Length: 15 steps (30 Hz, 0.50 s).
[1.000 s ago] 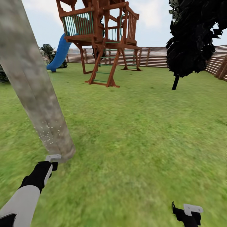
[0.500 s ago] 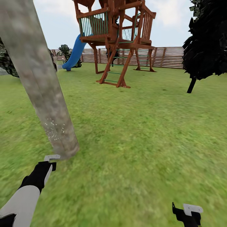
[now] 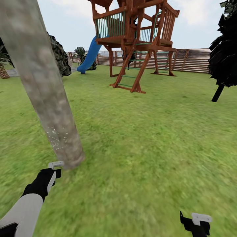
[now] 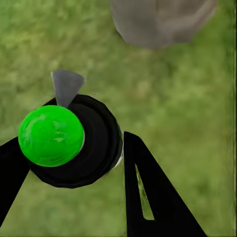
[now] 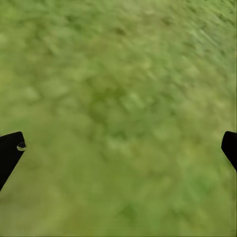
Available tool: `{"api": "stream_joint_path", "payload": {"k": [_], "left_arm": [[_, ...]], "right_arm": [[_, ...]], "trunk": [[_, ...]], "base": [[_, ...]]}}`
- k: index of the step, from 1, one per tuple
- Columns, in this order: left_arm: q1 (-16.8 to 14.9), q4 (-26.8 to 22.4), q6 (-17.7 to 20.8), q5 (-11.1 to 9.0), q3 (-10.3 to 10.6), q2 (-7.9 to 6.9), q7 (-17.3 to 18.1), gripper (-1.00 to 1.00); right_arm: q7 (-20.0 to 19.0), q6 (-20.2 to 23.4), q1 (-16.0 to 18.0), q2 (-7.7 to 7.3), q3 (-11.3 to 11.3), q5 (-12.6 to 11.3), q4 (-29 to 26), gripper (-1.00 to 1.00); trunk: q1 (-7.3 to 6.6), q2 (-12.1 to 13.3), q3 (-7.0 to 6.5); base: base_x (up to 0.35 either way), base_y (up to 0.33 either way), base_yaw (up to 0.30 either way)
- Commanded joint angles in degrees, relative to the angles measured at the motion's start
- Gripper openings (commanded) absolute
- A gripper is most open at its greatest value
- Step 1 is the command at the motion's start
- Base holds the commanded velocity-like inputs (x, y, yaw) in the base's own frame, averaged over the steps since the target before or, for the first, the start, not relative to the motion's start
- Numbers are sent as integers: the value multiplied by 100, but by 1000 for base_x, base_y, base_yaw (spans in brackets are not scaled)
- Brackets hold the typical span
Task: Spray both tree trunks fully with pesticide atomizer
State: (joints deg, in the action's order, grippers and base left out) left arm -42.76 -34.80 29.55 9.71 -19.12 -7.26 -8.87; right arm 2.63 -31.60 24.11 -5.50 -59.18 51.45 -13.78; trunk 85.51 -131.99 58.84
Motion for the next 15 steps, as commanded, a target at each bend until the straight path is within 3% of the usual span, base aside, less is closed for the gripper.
{"api": "stream_joint_path", "payload": {"k": [1, 9, 15], "left_arm": [[-4, -10, 33, 64, -13, 5, 17, -100], [-5, -18, 36, 62, -12, 6, 17, -100], [-5, -18, 42, 60, -12, 2, 17, -100]], "right_arm": [[27, -22, 6, -3, -33, 65, 9, 100], [27, -22, 6, -4, -33, 59, 11, 100], [27, -22, 6, 5, -29, 65, 11, 100]], "trunk": [[2, -2, 5], [2, -2, 5], [2, -2, 5]], "base": [[225, -258, 1], [177, -277, 0], [143, -289, 215]]}}
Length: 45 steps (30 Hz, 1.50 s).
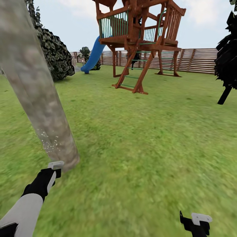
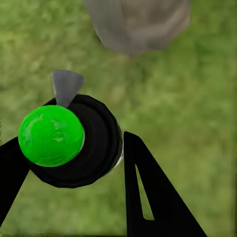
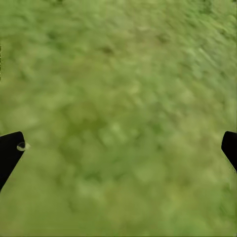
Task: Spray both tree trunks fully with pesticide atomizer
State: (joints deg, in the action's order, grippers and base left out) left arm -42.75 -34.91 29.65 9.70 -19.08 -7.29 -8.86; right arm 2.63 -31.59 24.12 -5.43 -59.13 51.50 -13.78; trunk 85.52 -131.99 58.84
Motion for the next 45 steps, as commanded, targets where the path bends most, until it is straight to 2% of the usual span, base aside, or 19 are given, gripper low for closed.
{"api": "stream_joint_path", "payload": {"k": [1, 17, 30, 37, 40, 41, 43, 44, 45], "left_arm": [[-5, -7, 30, 63, -17, 2, 13, -100], [-5, -7, 28, 75, -7, -1, 1, -100], [-5, -7, 25, 67, -8, -1, -1, -100], [-17, -112, 69, 50, -44, -5, 40, -100], [-85, -216, 105, 49, -35, -67, 60, -100], [-102, -228, 181, 49, -35, -74, 66, -100], [-227, -247, 568, 56, -21, -79, 80, -100], [-357, -250, 692, 60, -6, -76, 83, -100], [-670, -259, 974, 69, 12, -90, 89, -100]], "right_arm": [[27, -23, 5, -2, -33, 59, 13, 100], [27, -23, 5, -2, -32, 62, 15, 100], [27, -23, 5, -2, -29, 62, 15, 100], [27, -16, 5, -2, -31, 62, 16, 100], [27, -14, 5, -2, -36, 62, 18, 100], [26, -14, 5, -2, -37, 62, 17, 100], [23, -14, 5, -4, -37, 62, 16, 100], [22, -14, 5, -7, -37, 62, 15, 100], [22, -14, 5, -10, -37, 62, 15, 100]], "trunk": [[0, -2, 5], [0, -2, 5], [0, -2, 5], [0, -2, 5], [0, -2, 5], [0, -2, 5], [0, -2, 5], [0, -2, 5], [0, -2, 5]], "base": [[141, -289, 274], [120, -293, 271], [139, -296, 22], [65, -296, 229], [151, -281, 275], [210, -268, 276], [225, -263, 276], [230, -260, 277], [231, -256, 267]]}}
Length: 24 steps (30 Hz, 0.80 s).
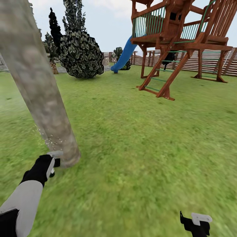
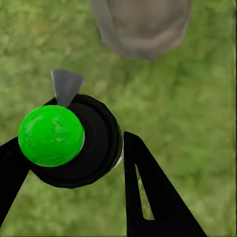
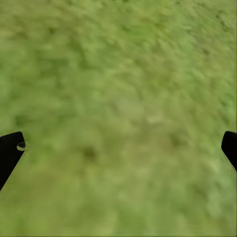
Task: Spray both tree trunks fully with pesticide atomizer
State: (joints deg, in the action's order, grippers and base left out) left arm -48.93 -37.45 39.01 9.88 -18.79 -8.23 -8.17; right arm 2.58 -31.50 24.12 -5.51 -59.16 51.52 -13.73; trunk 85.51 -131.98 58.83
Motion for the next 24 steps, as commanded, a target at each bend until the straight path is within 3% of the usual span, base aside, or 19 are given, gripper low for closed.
{"api": "stream_joint_path", "payload": {"k": [1, 4, 5, 7, 9, 14, 18, 24], "left_arm": [[-221, -8, 174, 56, -9, -15, 23, -100], [-362, -203, 268, 53, -6, -56, 26, -100], [-362, -541, 357, 50, -2, -56, 29, -100], [-369, -712, 758, 61, -2, -56, 33, -100], [-371, -760, 854, 68, -1, -65, 34, -100], [-364, -866, 887, 55, -3, -201, 35, -100], [-371, -894, 889, 56, 4, -161, 33, -100], [-367, -896, 882, 58, 3, -110, 26, -100]], "right_arm": [[26, -23, 5, -3, -34, 60, 10, 100], [30, -25, 5, -21, -34, 60, 10, 100], [31, -25, 5, -28, -34, 60, 10, 100], [28, -23, 5, -33, -34, 60, 10, 100], [25, -23, 5, -34, -34, 60, 10, 100], [28, -23, 5, -30, -34, 60, 12, 100], [27, -23, 5, -28, -26, 60, 19, 100], [24, -23, 5, -29, -25, 60, 19, 100]], "trunk": [[1, -3, 6], [1, -3, 6], [1, -3, 6], [1, -3, 6], [1, -3, 6], [1, -3, 6], [1, -3, 6], [1, -3, 6]], "base": [[232, -255, 135], [124, -261, 37], [-194, -214, 3], [-141, -119, 1], [-34, -28, 0], [-3, -2, 163], [129, -75, 230], [235, -165, 16]]}}
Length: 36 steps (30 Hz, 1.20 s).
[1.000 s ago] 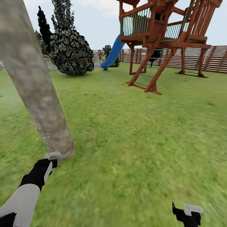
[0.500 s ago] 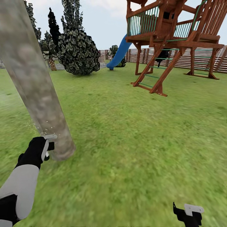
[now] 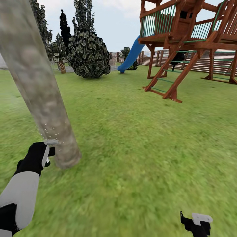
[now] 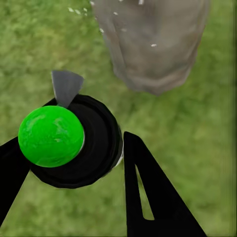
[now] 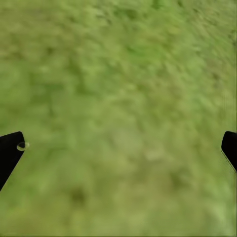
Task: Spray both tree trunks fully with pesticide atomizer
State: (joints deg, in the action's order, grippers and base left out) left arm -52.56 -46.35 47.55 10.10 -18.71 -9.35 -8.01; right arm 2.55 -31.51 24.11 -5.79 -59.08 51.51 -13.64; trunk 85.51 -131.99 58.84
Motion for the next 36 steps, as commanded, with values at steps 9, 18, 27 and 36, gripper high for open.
{"api": "stream_joint_path", "payload": {"k": [9, 18, 27, 36], "left_arm": [[4, -6, 27, 36, -10, 2, 10, -100], [6, -6, 35, 36, -10, 2, 10, -100], [20, -6, 33, 28, -10, 3, 10, -100], [77, 9, 8, 60, 19, -87, -2, -100]], "right_arm": [[26, -22, 6, -1, -34, 60, 10, 100], [26, -22, 6, 23, -34, 60, 10, 100], [26, -22, 6, 34, -29, 60, 10, 100], [26, -22, 6, 34, -28, 62, 10, 100]], "trunk": [[1, -2, 5], [1, -2, 5], [1, -2, 5], [1, -2, 5]], "base": [[149, -238, 0], [112, -256, 76], [90, -264, 273], [91, -266, 266]]}}
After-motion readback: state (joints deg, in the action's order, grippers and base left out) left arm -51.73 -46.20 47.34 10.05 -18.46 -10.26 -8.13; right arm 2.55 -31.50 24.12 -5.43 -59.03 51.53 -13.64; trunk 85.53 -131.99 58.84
